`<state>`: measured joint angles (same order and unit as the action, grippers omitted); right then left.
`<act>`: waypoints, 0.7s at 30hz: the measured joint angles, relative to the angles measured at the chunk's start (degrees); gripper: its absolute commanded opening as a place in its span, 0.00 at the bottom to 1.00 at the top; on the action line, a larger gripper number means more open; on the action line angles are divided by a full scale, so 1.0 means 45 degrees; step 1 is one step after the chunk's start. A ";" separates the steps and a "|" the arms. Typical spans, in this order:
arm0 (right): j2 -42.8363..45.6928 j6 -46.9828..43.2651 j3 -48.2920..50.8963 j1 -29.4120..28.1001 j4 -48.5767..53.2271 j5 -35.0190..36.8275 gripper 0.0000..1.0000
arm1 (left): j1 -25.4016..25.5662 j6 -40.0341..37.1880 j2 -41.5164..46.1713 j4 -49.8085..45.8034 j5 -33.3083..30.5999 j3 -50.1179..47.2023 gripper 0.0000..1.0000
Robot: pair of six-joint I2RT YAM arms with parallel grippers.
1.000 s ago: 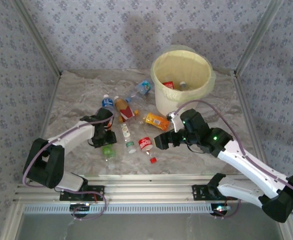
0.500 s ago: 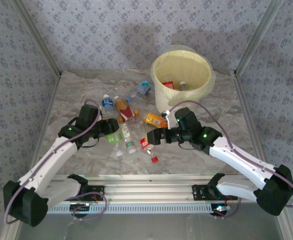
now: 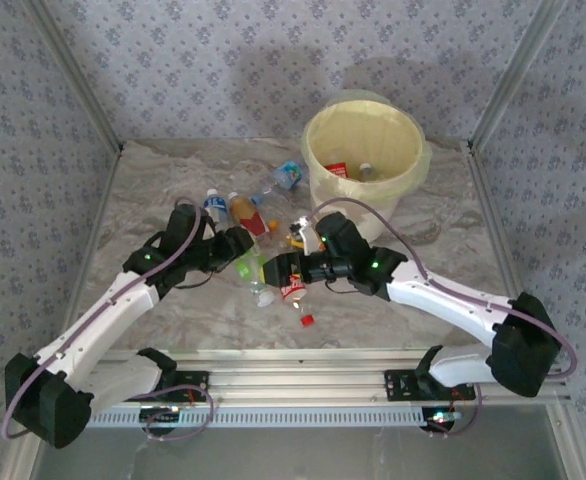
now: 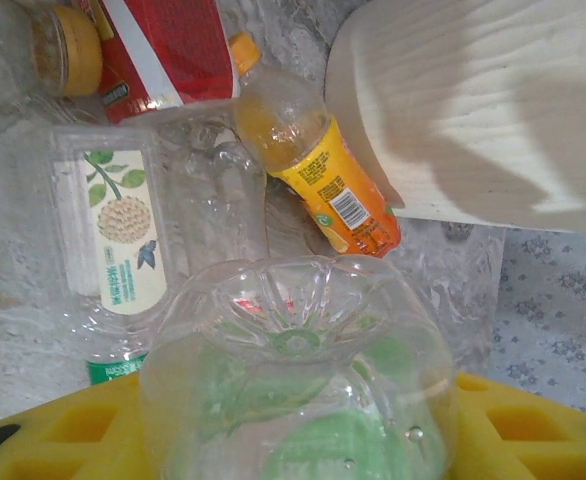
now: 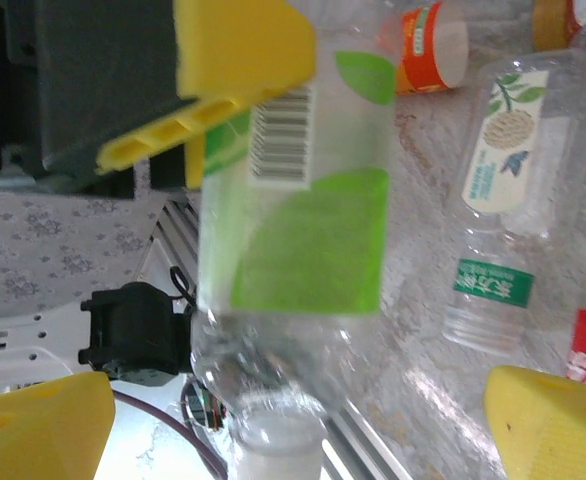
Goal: Put the plastic bottles in the bin
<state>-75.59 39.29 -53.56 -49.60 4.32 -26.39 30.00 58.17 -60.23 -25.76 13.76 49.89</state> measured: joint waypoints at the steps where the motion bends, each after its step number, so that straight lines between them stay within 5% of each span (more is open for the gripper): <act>1: -0.0151 0.0044 -0.0092 -0.0049 -0.0107 0.0000 0.96 | 0.0068 0.0146 -0.0063 0.0068 0.0000 0.0000 0.54; 21: -0.1302 0.0325 -0.0306 -0.0238 -0.0874 0.0058 0.79 | 0.0291 0.1146 -0.0219 0.0884 0.0141 -0.0005 0.54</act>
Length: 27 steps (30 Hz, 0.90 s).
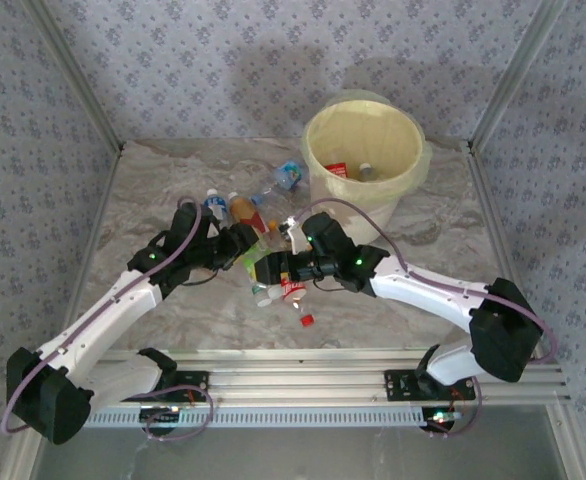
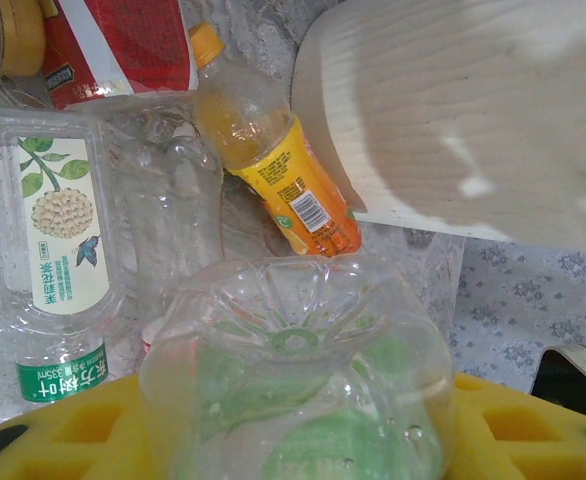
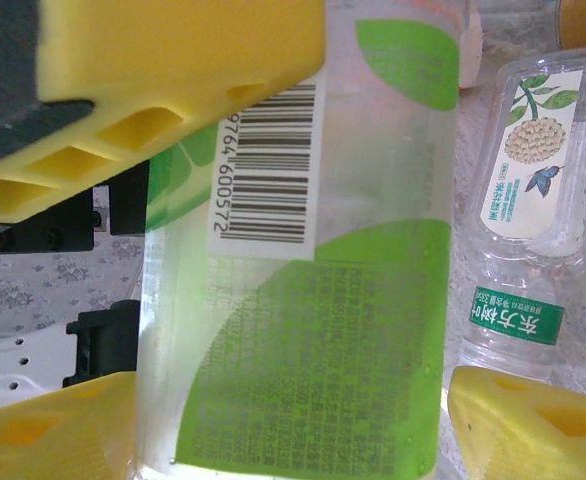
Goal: Put the plastic bottles in the bin
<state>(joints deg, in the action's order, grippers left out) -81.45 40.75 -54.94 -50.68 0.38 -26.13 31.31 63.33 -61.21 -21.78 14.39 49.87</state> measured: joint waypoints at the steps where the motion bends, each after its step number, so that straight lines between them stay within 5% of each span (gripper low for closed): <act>1: 0.0000 0.0000 0.0000 0.0000 0.0000 0.0000 0.79 | 0.0000 0.0000 -0.0024 0.0029 0.0005 0.0000 0.54; 16: 0.0000 -0.0136 -0.0136 0.0015 0.0369 0.0233 0.58 | 0.0155 -0.0010 -0.0359 0.0214 0.0185 -0.0005 0.59; 19: 0.0000 -0.0165 -0.0141 0.0024 0.0447 0.0272 0.56 | 0.0155 -0.0010 -0.0432 0.0219 0.0189 -0.0005 0.71; 22: 0.0005 -0.0253 -0.0141 0.0053 0.0491 0.0272 0.56 | 0.0165 0.0019 -0.0442 0.0248 0.0282 -0.0005 0.96; 27: 0.0092 -0.0301 -0.0136 0.0219 0.0656 0.0272 0.56 | 0.0165 -0.0442 -0.0442 0.0219 0.0413 0.0316 1.00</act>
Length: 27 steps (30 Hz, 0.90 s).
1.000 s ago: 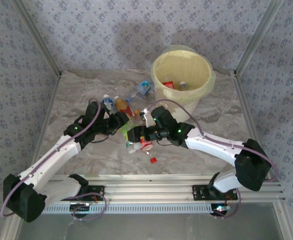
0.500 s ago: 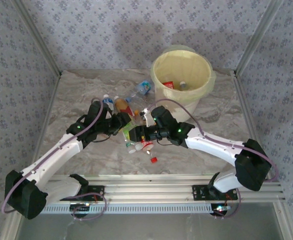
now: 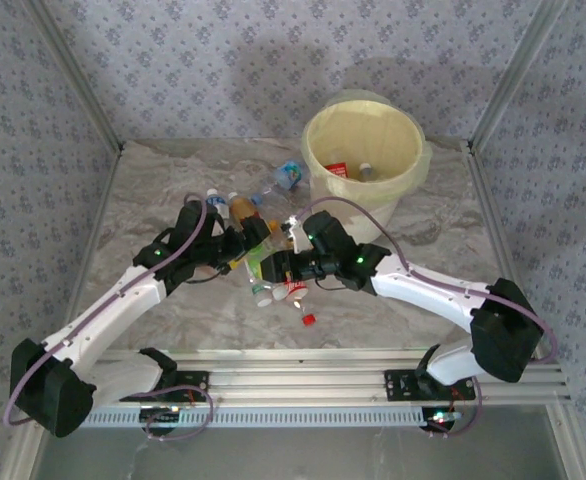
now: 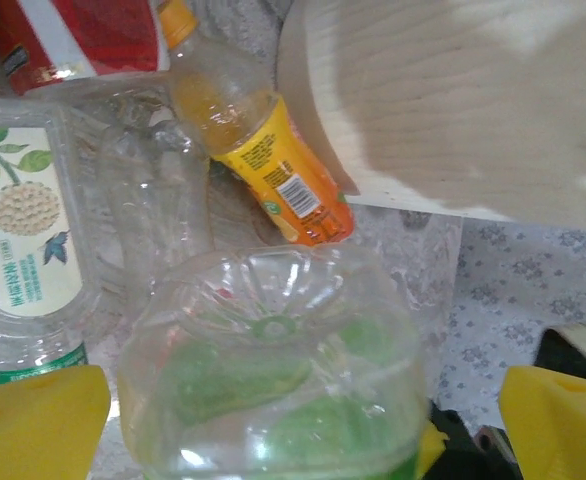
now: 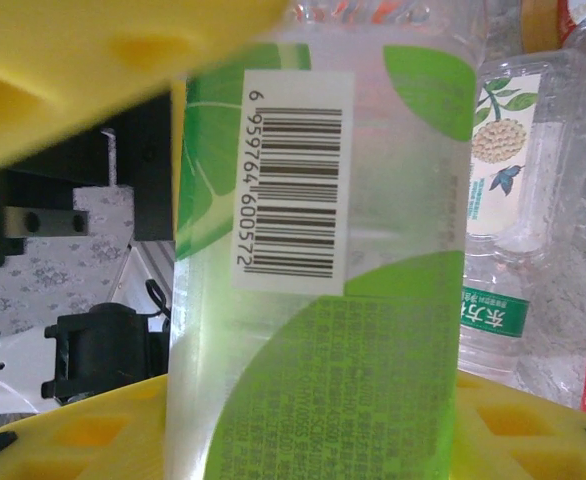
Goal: Put the plastic bottles in the bin
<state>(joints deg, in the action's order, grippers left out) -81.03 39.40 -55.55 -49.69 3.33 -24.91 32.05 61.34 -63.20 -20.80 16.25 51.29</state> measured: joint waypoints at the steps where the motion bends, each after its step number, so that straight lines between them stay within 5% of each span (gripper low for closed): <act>1: 0.0083 -0.0039 0.0000 0.0063 0.0087 0.0005 0.55 | 0.0000 -0.0189 0.0010 -0.0005 0.0019 0.0194 1.00; 8: 0.1525 -0.0680 0.0160 0.0835 0.1297 0.0087 0.55 | -0.0024 -0.2365 0.0019 0.0000 0.0695 0.1671 1.00; 17: 0.4415 -0.2759 0.0024 0.2501 0.4663 0.0087 0.56 | -0.0034 -0.7742 0.0015 0.0418 0.3089 0.3104 1.00; 27: 0.5221 -0.4643 -0.3249 0.4056 0.8422 0.0593 0.57 | -0.0034 -1.1200 -0.0194 0.1928 0.4211 0.2113 0.99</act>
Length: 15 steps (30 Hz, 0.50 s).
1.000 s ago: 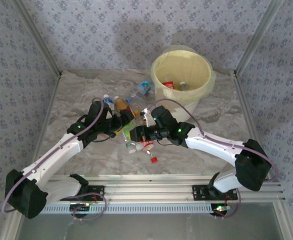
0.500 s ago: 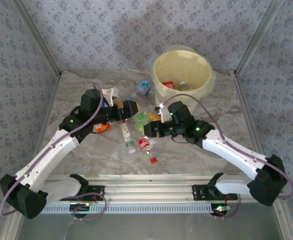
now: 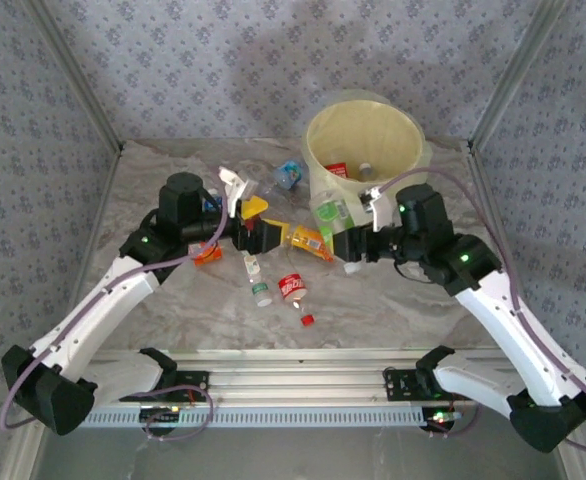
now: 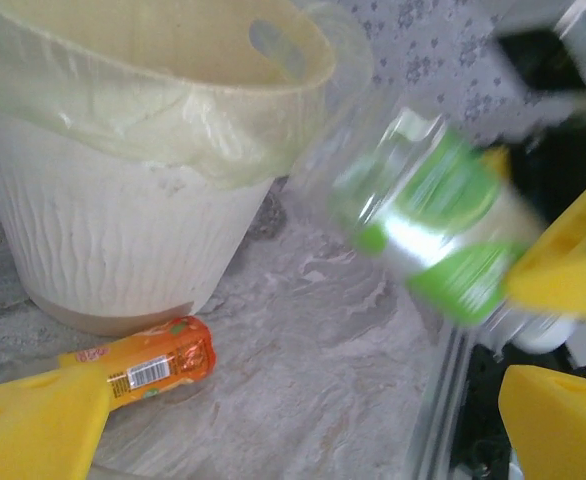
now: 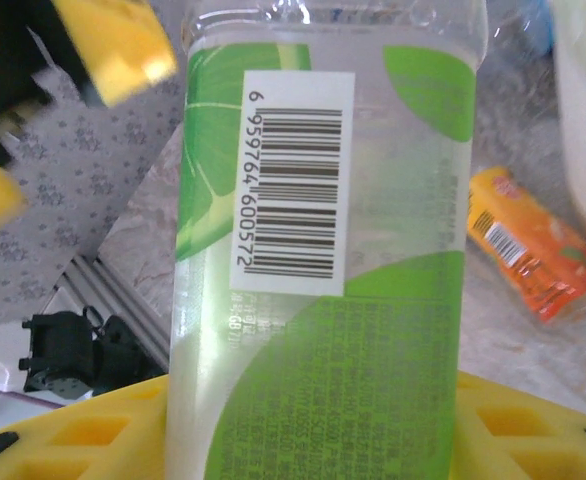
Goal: Put the plastic bottles in the bin
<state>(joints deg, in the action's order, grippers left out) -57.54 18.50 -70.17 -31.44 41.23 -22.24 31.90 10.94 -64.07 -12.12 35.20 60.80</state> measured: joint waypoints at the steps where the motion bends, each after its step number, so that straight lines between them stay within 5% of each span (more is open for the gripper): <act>1: -0.0058 -0.0185 -0.0466 0.0121 0.0335 0.0155 0.57 | 0.0000 -0.0068 0.0000 0.0267 -0.0015 -0.0413 0.99; 15: -0.2633 -0.2137 -0.4804 0.1345 0.2225 0.1957 0.57 | 0.0219 -0.0335 0.1375 0.0947 -0.0874 -0.2050 0.99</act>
<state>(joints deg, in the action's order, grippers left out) -69.38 8.88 -91.79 -25.39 51.24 -13.43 32.88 9.43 -57.89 -7.86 31.27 51.57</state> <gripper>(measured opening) 0.566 0.994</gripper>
